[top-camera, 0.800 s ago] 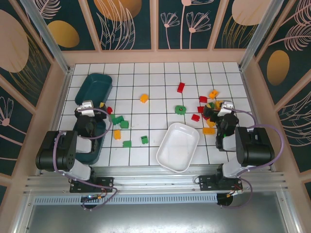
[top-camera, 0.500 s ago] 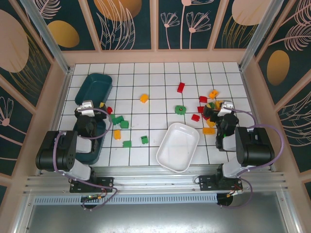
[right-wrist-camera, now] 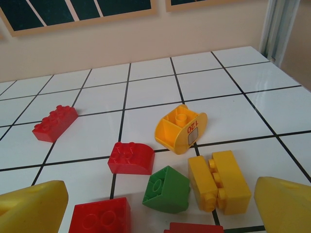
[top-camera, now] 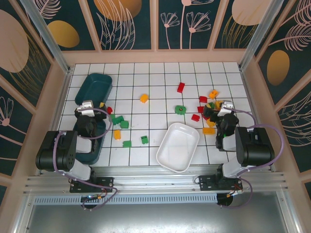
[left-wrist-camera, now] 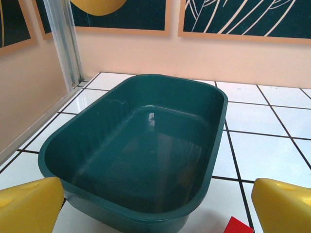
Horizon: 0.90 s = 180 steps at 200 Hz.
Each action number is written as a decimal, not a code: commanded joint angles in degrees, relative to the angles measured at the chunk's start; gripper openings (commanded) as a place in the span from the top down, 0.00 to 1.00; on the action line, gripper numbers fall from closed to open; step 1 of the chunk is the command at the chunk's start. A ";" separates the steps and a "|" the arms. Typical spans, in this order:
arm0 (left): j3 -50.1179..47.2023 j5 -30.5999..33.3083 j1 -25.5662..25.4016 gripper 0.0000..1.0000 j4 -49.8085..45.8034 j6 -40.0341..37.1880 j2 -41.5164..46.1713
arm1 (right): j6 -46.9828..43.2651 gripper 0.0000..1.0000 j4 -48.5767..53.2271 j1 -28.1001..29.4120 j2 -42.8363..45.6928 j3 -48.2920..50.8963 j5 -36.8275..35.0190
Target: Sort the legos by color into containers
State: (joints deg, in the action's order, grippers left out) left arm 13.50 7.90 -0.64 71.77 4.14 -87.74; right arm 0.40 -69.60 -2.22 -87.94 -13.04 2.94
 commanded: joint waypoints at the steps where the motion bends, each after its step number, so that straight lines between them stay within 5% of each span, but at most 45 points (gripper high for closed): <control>1: 0.22 -0.63 0.28 0.01 0.74 0.21 0.67 | 0.39 0.01 -0.76 -0.13 -0.21 -0.98 0.22; 86: 0.09 -0.65 0.27 0.01 0.91 0.23 0.76 | 0.30 0.01 -0.84 -0.08 -0.15 -0.87 0.06; 102: -0.07 -0.56 0.26 0.01 0.78 0.12 1.52 | -0.06 0.01 2.72 1.86 2.45 -2.02 -5.15; 146: 4.75 -2.94 0.21 0.01 -17.73 1.91 20.50 | -2.98 0.01 36.19 15.94 19.57 -18.34 -19.92; 166: 7.43 -4.71 0.22 0.01 -22.58 4.12 29.33 | 9.61 0.01 60.40 21.29 21.40 -33.13 -30.49; 180: 10.47 -5.12 0.21 0.01 -27.13 6.63 33.22 | 20.08 0.01 78.23 20.26 20.54 -41.69 -25.96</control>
State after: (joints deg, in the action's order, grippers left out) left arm 19.14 5.30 -0.64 54.11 6.26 -60.55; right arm 3.73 -26.70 17.80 -68.40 -41.25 -16.97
